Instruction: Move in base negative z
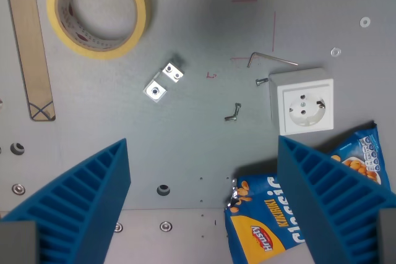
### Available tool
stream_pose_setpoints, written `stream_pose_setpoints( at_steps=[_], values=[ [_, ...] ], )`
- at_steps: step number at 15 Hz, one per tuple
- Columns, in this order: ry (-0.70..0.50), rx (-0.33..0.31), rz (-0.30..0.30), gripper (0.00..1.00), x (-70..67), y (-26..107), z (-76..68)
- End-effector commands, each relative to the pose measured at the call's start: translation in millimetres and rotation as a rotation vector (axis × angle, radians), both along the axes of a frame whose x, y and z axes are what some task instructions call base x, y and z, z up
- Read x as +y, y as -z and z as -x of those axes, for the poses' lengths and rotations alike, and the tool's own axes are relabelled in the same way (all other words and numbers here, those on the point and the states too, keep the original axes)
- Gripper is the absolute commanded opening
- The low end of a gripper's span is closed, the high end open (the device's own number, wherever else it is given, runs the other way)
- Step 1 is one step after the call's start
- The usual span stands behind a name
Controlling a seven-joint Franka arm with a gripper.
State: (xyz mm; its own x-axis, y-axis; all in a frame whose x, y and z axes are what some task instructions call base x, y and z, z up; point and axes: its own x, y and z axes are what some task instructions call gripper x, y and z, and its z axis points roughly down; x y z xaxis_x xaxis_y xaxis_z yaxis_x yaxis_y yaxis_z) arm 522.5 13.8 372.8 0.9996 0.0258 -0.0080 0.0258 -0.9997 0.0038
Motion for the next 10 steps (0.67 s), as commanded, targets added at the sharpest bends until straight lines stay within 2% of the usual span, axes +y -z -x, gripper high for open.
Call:
stream_pose_setpoints(
  at_steps=[1, 10],
  values=[
    [0.0, -0.004, 0.0, 1.0, 0.0, 2.8, 0.2],
    [0.0, -0.004, 0.0, 1.0, 0.2, 47.8, -1.9]
  ],
)
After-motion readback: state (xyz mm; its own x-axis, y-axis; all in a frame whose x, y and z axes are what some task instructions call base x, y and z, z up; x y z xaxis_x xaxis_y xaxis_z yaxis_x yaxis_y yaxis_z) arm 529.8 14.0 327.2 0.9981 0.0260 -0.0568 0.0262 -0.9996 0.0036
